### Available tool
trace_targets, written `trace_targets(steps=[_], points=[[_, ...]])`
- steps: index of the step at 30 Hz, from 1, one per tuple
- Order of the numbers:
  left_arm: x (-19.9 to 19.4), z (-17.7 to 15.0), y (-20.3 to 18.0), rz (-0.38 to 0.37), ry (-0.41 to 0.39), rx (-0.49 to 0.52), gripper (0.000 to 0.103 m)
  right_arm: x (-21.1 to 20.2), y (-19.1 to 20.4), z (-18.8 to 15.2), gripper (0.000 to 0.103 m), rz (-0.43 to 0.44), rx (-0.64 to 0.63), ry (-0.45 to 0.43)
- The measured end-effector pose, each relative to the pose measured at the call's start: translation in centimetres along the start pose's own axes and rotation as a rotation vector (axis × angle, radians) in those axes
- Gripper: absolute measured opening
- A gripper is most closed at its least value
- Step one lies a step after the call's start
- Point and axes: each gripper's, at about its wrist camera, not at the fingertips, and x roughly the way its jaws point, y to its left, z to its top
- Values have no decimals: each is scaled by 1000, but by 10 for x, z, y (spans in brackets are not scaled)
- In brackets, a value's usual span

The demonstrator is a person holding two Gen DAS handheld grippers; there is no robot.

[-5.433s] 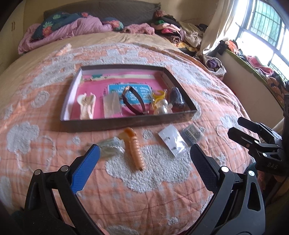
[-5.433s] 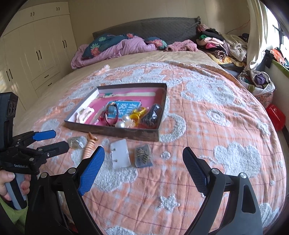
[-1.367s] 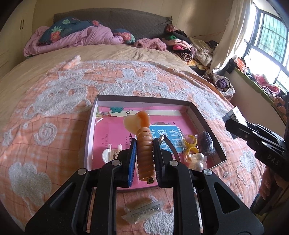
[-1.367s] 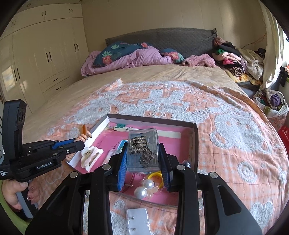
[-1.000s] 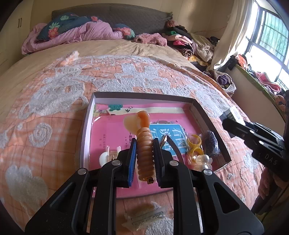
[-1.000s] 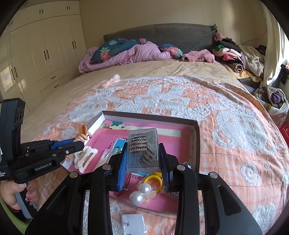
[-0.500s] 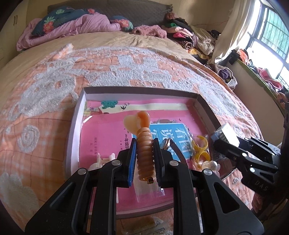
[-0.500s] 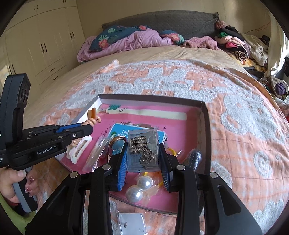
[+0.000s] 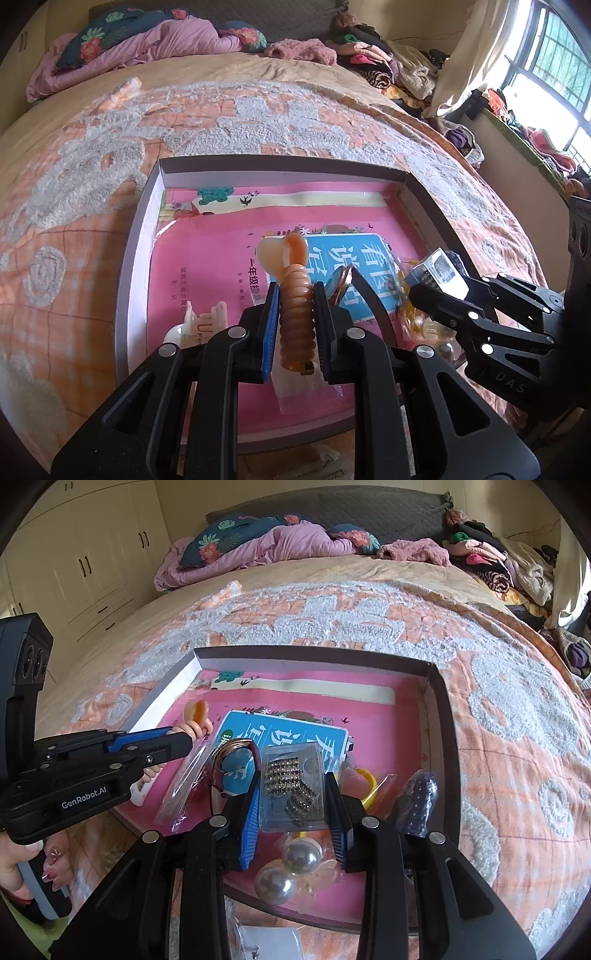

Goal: Organize jewelry
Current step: 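Carry the hair tie and rhinestone box into the box and open both tools, then withdraw both tools from the box toward the last items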

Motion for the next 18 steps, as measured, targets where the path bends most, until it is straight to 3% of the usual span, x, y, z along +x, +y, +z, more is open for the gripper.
trace_targets(steps=[8,16,18], points=[[5,-2,4,0,9,-8,11,6,-1,-4,32,7,16,20],[0,-3,7,7,0,-12,12,-13,-1,-7,49,15,37,-2],[-5,-2,5,11,-4,-13,23,-21,-3,-8,57,17,47,-17]])
